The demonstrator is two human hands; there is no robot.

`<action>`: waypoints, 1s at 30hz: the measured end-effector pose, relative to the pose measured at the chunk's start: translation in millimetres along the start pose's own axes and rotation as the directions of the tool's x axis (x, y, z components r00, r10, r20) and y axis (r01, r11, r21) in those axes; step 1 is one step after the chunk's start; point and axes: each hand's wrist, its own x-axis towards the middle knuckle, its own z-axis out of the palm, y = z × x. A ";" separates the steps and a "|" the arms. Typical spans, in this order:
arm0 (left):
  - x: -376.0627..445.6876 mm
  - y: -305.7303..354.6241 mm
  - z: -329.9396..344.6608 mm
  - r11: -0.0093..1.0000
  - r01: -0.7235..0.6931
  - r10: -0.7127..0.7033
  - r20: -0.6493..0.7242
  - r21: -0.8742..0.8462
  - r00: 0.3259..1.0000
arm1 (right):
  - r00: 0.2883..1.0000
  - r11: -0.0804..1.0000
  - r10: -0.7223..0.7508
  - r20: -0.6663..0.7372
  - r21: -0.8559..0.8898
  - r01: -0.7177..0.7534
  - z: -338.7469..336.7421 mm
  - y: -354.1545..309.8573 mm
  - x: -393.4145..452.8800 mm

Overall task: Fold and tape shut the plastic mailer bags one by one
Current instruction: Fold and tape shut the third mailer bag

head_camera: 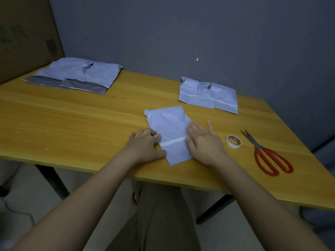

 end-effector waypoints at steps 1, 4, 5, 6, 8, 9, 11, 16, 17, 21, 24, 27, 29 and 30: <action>-0.2 -0.7 2.3 1.000 -0.001 0.001 -0.020 -0.007 1.000 | 0.994 0.991 -0.103 -0.030 0.081 0.105 2.8 -11.4 -3.4; -1.2 -0.3 8.0 0.999 0.004 -0.006 -0.063 -0.035 0.998 | 0.943 0.885 -0.330 0.044 0.362 0.293 9.9 -37.9 -13.3; -1.8 -0.3 8.7 0.999 0.006 -0.010 -0.072 -0.052 0.997 | 0.932 0.869 -0.357 0.057 0.385 0.309 12.2 -40.2 -12.5; -2.3 -0.4 8.9 0.998 0.009 -0.014 -0.075 -0.068 0.997 | 0.928 0.864 -0.365 0.069 0.397 0.311 14.9 -40.5 -10.7; -2.6 -1.1 8.3 0.997 0.011 -0.017 -0.072 -0.074 0.997 | 0.933 0.859 -0.343 0.112 0.439 0.263 19.3 -39.8 -9.1; -2.5 -1.7 7.9 0.998 0.011 -0.016 -0.069 -0.067 0.998 | 0.934 0.854 -0.329 0.139 0.466 0.232 19.9 -39.0 -9.0; -1.9 -2.0 7.4 0.998 0.012 -0.016 -0.060 -0.064 0.998 | 0.929 0.851 -0.326 0.173 0.481 0.209 18.9 -38.1 -8.8; -0.7 -1.1 6.7 0.999 0.015 -0.018 -0.059 -0.053 0.998 | 0.939 0.868 -0.289 0.185 0.465 0.175 19.4 -32.8 -7.0; -0.7 -0.7 6.0 0.998 0.017 -0.020 -0.054 -0.052 0.998 | 0.940 0.876 -0.280 0.196 0.452 0.167 19.5 -30.3 -6.8; -0.7 0.1 4.6 0.999 0.023 -0.024 -0.028 -0.028 0.999 | 0.941 0.904 -0.238 0.240 0.408 0.125 15.5 -20.3 -7.0; -0.7 0.2 4.3 0.999 0.030 -0.030 -0.027 -0.015 0.999 | 0.949 0.926 -0.183 0.256 0.370 0.078 12.7 -9.0 -7.7; -0.2 0.0 4.3 0.999 0.022 -0.022 -0.026 -0.023 0.999 | 0.961 0.947 -0.108 0.254 0.321 0.022 11.8 7.3 -11.0; -0.7 -0.5 4.2 1.000 0.015 -0.016 -0.028 -0.027 0.999 | 0.965 0.958 -0.060 0.255 0.288 -0.016 10.6 16.9 -12.3; -1.2 -0.8 4.5 1.000 0.013 -0.014 -0.029 -0.026 0.999 | 0.966 0.960 -0.034 0.257 0.277 -0.040 9.6 21.3 -12.6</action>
